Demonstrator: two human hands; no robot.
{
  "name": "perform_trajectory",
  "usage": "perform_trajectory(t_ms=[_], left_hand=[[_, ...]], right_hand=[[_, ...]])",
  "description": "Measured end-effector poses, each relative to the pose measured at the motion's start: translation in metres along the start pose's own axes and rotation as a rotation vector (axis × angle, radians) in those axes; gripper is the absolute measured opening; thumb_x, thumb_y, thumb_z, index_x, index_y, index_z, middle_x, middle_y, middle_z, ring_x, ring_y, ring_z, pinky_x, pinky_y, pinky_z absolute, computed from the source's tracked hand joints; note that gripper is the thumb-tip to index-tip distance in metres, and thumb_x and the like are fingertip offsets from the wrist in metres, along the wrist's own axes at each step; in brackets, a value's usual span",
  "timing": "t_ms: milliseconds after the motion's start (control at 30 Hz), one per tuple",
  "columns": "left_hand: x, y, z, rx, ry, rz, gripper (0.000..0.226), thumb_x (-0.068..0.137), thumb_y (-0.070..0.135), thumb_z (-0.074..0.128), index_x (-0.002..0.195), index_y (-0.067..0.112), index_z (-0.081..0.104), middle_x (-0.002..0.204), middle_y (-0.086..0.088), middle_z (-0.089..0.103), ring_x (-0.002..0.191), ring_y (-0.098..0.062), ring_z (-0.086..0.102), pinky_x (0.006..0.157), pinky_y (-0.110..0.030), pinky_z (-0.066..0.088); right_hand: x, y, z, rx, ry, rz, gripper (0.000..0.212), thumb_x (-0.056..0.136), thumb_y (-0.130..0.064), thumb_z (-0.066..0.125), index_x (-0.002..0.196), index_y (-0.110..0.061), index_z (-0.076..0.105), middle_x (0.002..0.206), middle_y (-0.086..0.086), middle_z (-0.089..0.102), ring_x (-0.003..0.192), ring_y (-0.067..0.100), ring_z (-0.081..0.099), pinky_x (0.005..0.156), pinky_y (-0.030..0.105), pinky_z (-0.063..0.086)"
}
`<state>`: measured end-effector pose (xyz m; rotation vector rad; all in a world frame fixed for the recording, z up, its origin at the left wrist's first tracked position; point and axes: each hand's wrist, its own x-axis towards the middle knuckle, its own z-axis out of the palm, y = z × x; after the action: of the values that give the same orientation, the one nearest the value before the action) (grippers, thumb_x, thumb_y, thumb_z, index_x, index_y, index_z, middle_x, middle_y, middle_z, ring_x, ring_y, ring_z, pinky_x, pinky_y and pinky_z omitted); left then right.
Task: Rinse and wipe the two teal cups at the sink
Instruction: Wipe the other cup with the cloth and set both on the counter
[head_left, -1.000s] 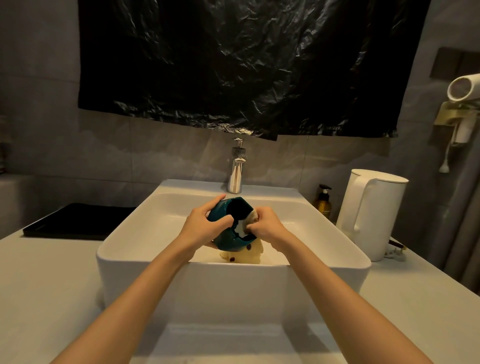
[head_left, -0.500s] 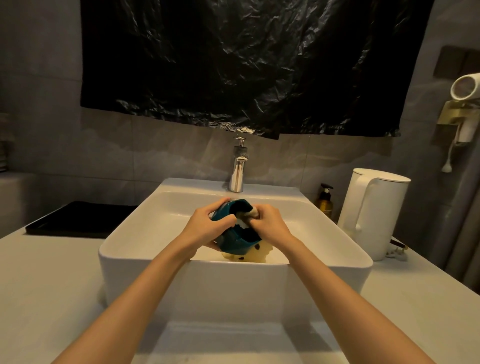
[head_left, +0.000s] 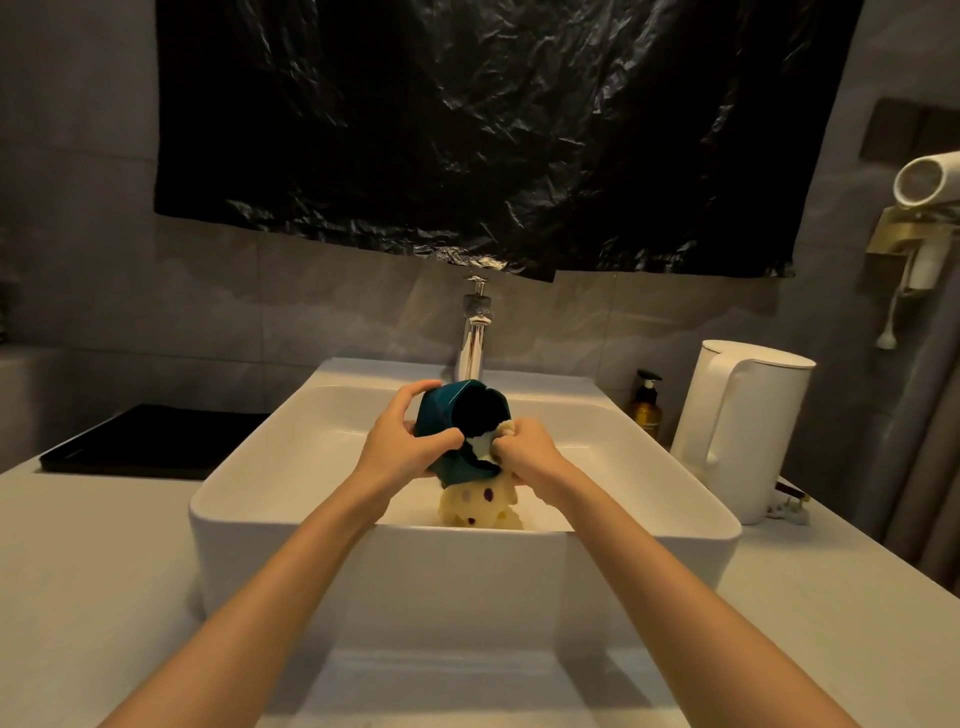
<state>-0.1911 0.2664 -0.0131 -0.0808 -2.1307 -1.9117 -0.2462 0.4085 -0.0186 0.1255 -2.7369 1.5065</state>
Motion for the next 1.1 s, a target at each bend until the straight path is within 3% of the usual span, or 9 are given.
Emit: perform_trajectory(t_ms=[100, 200, 300, 367, 500, 600, 700, 867, 1100], left_hand=[[0.0, -0.003, -0.004, 0.043, 0.049, 0.029, 0.056, 0.079, 0.008, 0.071, 0.127, 0.031, 0.052, 0.122, -0.005, 0.055, 0.101, -0.024, 0.057, 0.061, -0.032, 0.058], [-0.003, 0.001, -0.004, 0.006, -0.012, -0.02, 0.055, 0.08, 0.006, 0.069, 0.127, 0.031, 0.054, 0.115, -0.004, 0.058, 0.098, -0.027, 0.058, 0.06, -0.035, 0.058], [-0.005, 0.004, -0.002, -0.015, -0.042, -0.046, 0.054, 0.082, 0.006, 0.067, 0.129, 0.03, 0.053, 0.112, -0.006, 0.059, 0.096, -0.028, 0.059, 0.059, -0.034, 0.058], [-0.004, 0.003, -0.004, -0.006, -0.03, -0.048, 0.053, 0.082, 0.009, 0.067, 0.128, 0.031, 0.054, 0.114, -0.006, 0.059, 0.097, -0.028, 0.059, 0.059, -0.035, 0.058], [-0.005, 0.001, -0.006, 0.039, -0.012, -0.051, 0.054, 0.082, 0.01, 0.069, 0.13, 0.03, 0.053, 0.117, -0.002, 0.057, 0.103, -0.028, 0.058, 0.066, -0.04, 0.057], [-0.006, 0.003, -0.003, 0.046, -0.068, -0.076, 0.049, 0.083, 0.01, 0.067, 0.124, 0.033, 0.055, 0.113, -0.003, 0.058, 0.1, -0.028, 0.058, 0.063, -0.037, 0.056], [-0.006, 0.004, -0.002, 0.053, -0.09, -0.085, 0.044, 0.084, 0.011, 0.065, 0.118, 0.037, 0.056, 0.109, -0.006, 0.061, 0.097, -0.027, 0.059, 0.059, -0.035, 0.057], [-0.005, 0.0, -0.006, 0.078, -0.037, -0.078, 0.053, 0.082, 0.016, 0.069, 0.13, 0.032, 0.053, 0.118, -0.004, 0.059, 0.1, -0.027, 0.058, 0.064, -0.04, 0.057], [-0.004, 0.003, -0.001, 0.078, -0.081, -0.071, 0.05, 0.087, 0.018, 0.063, 0.133, 0.033, 0.049, 0.115, -0.003, 0.056, 0.1, -0.022, 0.054, 0.071, -0.038, 0.058]], right_hand=[[0.0, 0.001, 0.001, -0.035, -0.047, -0.011, 0.028, 0.091, -0.001, 0.055, 0.118, -0.008, 0.052, 0.112, 0.011, 0.057, 0.097, 0.021, 0.057, 0.065, 0.021, 0.05], [-0.002, 0.001, -0.004, -0.033, 0.13, -0.192, 0.022, 0.089, 0.0, 0.059, 0.11, -0.006, 0.062, 0.108, 0.011, 0.064, 0.097, 0.022, 0.06, 0.075, 0.024, 0.052], [-0.005, 0.001, -0.006, -0.141, 0.24, -0.31, 0.019, 0.095, -0.015, 0.056, 0.109, -0.007, 0.066, 0.102, 0.008, 0.066, 0.094, 0.021, 0.062, 0.078, 0.026, 0.054], [-0.006, 0.002, -0.006, -0.241, 0.191, -0.31, 0.021, 0.098, -0.018, 0.05, 0.111, -0.007, 0.063, 0.102, 0.008, 0.064, 0.095, 0.021, 0.062, 0.08, 0.029, 0.055], [-0.006, 0.002, -0.007, -0.163, -0.024, -0.261, 0.03, 0.092, 0.002, 0.051, 0.12, -0.007, 0.055, 0.111, 0.009, 0.059, 0.105, 0.022, 0.057, 0.085, 0.029, 0.052], [-0.005, 0.003, -0.009, -0.166, 0.112, -0.287, 0.019, 0.09, -0.005, 0.06, 0.108, -0.009, 0.064, 0.105, 0.01, 0.065, 0.099, 0.023, 0.063, 0.076, 0.027, 0.054], [-0.006, 0.004, -0.009, -0.302, 0.158, -0.306, 0.014, 0.096, -0.018, 0.055, 0.105, -0.012, 0.064, 0.101, 0.009, 0.066, 0.092, 0.023, 0.064, 0.067, 0.026, 0.056], [-0.01, 0.004, -0.006, -0.272, -0.075, -0.316, 0.036, 0.096, -0.001, 0.046, 0.13, -0.011, 0.048, 0.127, 0.012, 0.055, 0.117, 0.027, 0.054, 0.093, 0.034, 0.05], [-0.013, -0.001, -0.008, -0.334, 0.147, -0.366, 0.022, 0.098, -0.014, 0.05, 0.117, -0.011, 0.06, 0.113, 0.01, 0.063, 0.105, 0.025, 0.06, 0.084, 0.03, 0.053]])
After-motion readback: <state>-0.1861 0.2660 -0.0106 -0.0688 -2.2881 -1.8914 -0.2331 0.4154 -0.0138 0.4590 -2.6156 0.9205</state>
